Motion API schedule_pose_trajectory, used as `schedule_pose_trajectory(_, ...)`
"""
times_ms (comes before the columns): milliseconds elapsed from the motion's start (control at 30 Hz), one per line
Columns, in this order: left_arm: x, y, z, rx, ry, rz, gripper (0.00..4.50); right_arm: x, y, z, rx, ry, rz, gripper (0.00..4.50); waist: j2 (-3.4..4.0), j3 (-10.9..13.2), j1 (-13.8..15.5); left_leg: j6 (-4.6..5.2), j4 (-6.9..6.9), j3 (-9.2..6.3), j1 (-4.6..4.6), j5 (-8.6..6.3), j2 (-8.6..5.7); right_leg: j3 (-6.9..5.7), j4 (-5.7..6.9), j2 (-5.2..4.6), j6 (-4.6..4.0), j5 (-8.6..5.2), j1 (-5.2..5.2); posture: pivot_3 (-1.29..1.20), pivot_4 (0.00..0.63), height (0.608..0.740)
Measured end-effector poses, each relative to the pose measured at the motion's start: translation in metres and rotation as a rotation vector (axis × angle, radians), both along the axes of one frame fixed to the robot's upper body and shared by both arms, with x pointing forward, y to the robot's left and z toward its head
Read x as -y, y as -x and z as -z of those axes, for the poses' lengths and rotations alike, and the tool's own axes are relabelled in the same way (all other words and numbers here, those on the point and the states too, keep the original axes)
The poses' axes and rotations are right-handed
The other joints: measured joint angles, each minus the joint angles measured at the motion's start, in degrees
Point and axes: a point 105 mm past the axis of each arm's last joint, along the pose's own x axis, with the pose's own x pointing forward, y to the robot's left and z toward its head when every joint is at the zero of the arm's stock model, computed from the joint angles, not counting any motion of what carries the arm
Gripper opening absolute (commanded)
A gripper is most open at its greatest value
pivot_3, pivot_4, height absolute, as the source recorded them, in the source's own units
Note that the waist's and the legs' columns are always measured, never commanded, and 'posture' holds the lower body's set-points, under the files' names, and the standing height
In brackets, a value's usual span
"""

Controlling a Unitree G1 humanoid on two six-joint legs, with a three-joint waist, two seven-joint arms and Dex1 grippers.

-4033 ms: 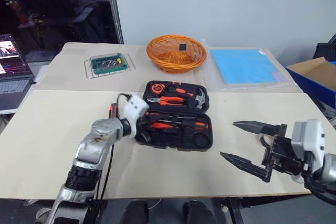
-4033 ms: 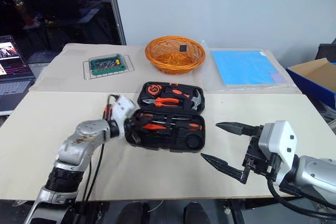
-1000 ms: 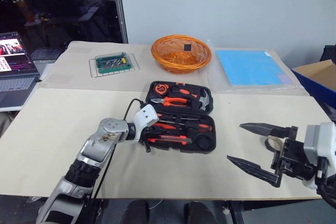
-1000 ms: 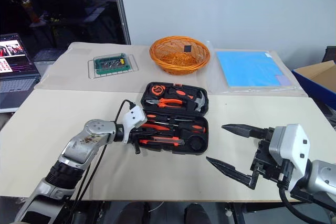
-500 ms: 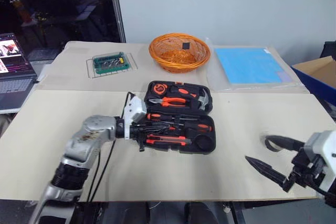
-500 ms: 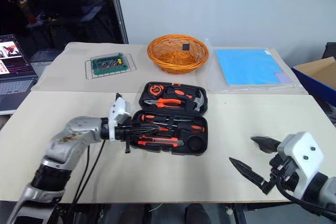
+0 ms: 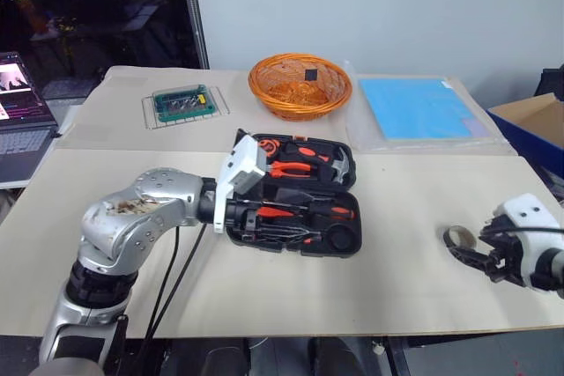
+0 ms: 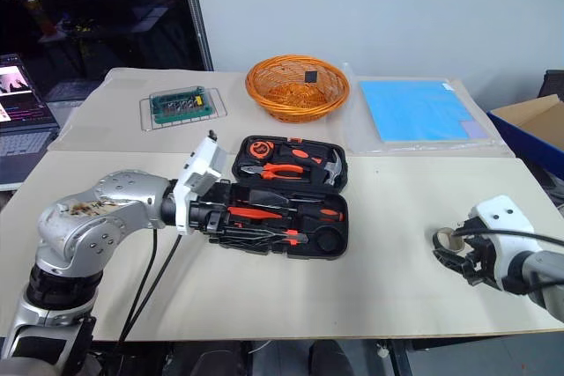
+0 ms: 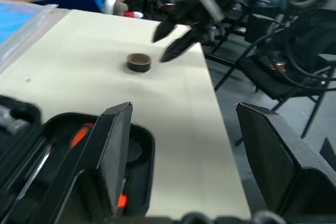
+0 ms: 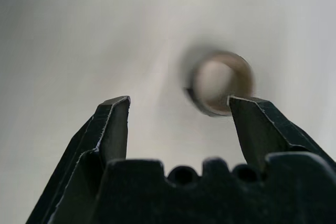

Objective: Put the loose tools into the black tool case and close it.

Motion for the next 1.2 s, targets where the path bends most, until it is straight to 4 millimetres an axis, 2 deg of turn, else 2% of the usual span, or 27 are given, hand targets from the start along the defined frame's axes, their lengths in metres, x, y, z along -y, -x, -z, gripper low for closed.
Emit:
schedule_pose_trajectory(167, 0.004, 0.001, 0.002, 0.002, -0.001, -0.011, 3.40, 0.006, -0.017, 0.007, -0.047, -0.006, 0.044, 3.44, 0.04, 0.04, 0.05, 0.00, -0.02, -0.04, -0.04, 0.00, 0.01, 0.01, -0.01, 0.07, 0.21, 0.12, -0.02, 0.00, 0.150, 0.740)
schedule_pose_trajectory(200, 0.004, 0.000, 0.002, 0.002, -0.001, -0.016, 3.48, 0.006, -0.021, 0.010, -0.058, 0.001, 0.043, 2.93, 0.04, 0.04, 0.07, 0.00, -0.02, -0.04, -0.04, 0.00, 0.00, 0.01, 0.00, 0.06, 0.22, 0.12, -0.02, 0.00, 0.150, 0.740)
schedule_pose_trajectory(300, 0.005, 0.000, 0.002, 0.005, 0.002, -0.026, 3.48, 0.004, -0.028, 0.019, -0.092, -0.006, 0.040, 2.06, 0.04, 0.04, 0.07, 0.00, 0.01, -0.02, -0.04, 0.00, -0.01, 0.01, -0.01, 0.05, 0.24, 0.11, -0.02, 0.00, 0.150, 0.740)
schedule_pose_trajectory(467, 0.004, 0.002, 0.005, 0.006, 0.000, -0.038, 3.48, -0.003, -0.032, 0.034, -0.159, -0.008, -0.010, 0.27, 0.04, 0.04, 0.22, 0.00, 0.01, -0.03, -0.05, 0.00, -0.01, 0.01, 0.00, 0.05, 0.32, 0.15, -0.02, 0.00, 0.150, 0.740)
schedule_pose_trajectory(500, 0.004, 0.001, 0.005, 0.004, 0.000, -0.044, 3.48, -0.003, -0.034, 0.034, -0.153, -0.001, -0.019, 0.07, 0.04, 0.04, 0.16, 0.00, 0.02, -0.02, -0.04, 0.00, -0.01, 0.02, -0.01, 0.05, 0.34, 0.17, -0.01, 0.00, 0.150, 0.740)
schedule_pose_trajectory(700, -0.001, 0.001, 0.010, -0.017, 0.017, -0.078, 3.48, -0.005, -0.038, 0.031, -0.120, 0.013, -0.079, 0.07, 0.05, 0.04, 0.10, 0.00, 0.03, -0.01, -0.03, 0.00, 0.00, 0.02, 0.01, 0.06, 0.39, 0.20, -0.02, 0.00, 0.150, 0.740)
schedule_pose_trajectory(800, -0.015, 0.002, 0.018, -0.032, 0.013, -0.125, 3.48, -0.031, -0.039, 0.005, -0.068, -0.015, -0.221, 0.07, 0.28, 0.13, -0.50, 0.00, 0.00, 0.03, 0.03, 0.00, 0.08, 0.07, 0.09, 0.11, 0.40, 0.20, -0.06, 0.00, 0.150, 0.740)
schedule_pose_trajectory(867, -0.028, 0.002, 0.028, -0.065, 0.013, -0.174, 3.48, -0.066, -0.042, -0.026, 0.006, -0.033, -0.380, 0.07, 0.35, 0.18, -1.31, 0.00, -0.01, 0.01, 0.07, 0.00, 0.25, 0.09, 0.12, 0.29, 0.33, 0.23, -0.08, 0.00, 0.150, 0.740)
schedule_pose_trajectory(933, -0.041, 0.007, 0.037, -0.097, 0.026, -0.200, 3.48, -0.112, -0.041, -0.054, 0.072, -0.049, -0.578, 0.07, 0.28, 0.22, -1.47, -0.01, 0.00, -0.13, 0.10, 0.00, 0.42, 0.04, 0.13, 0.51, 0.13, 0.22, -0.07, 0.00, 0.150, 0.740)
schedule_pose_trajectory(967, -0.043, 0.008, 0.039, -0.104, 0.025, -0.204, 3.48, -0.119, -0.039, -0.057, 0.078, -0.050, -0.610, 0.07, 0.26, 0.23, -1.41, -0.01, -0.01, -0.12, 0.12, 0.00, 0.45, 0.04, 0.12, 0.53, -0.03, 0.16, -0.07, 0.00, 0.150, 0.740)
schedule_pose_trajectory(1000, -0.049, 0.011, 0.043, -0.112, 0.026, -0.217, 3.48, -0.139, -0.037, -0.059, 0.074, -0.058, -0.691, 0.07, 0.21, 0.25, -1.41, -0.02, -0.01, -0.14, 0.13, -0.01, 0.46, 0.02, 0.12, 0.53, -0.28, 0.03, -0.08, 0.00, 0.150, 0.740)
schedule_pose_trajectory(1100, -0.064, 0.018, 0.051, -0.127, 0.020, -0.252, 3.48, -0.174, -0.032, -0.042, -0.011, -0.078, -0.826, 0.07, 0.17, 0.27, -1.18, -0.03, -0.01, 0.01, 0.05, 0.00, 0.42, 0.03, 0.12, 0.36, -0.35, 0.04, -0.24, 0.00, 0.150, 0.740)
schedule_pose_trajectory(1200, -0.075, 0.021, 0.057, -0.125, 0.010, -0.291, 3.48, -0.185, -0.030, -0.016, -0.114, -0.005, -0.895, 0.07, 0.17, 0.27, -0.30, -0.03, -0.01, 0.18, -0.28, 0.00, 0.27, 0.03, 0.17, -0.01, -0.68, 0.26, -0.91, 0.00, 0.150, 0.740)
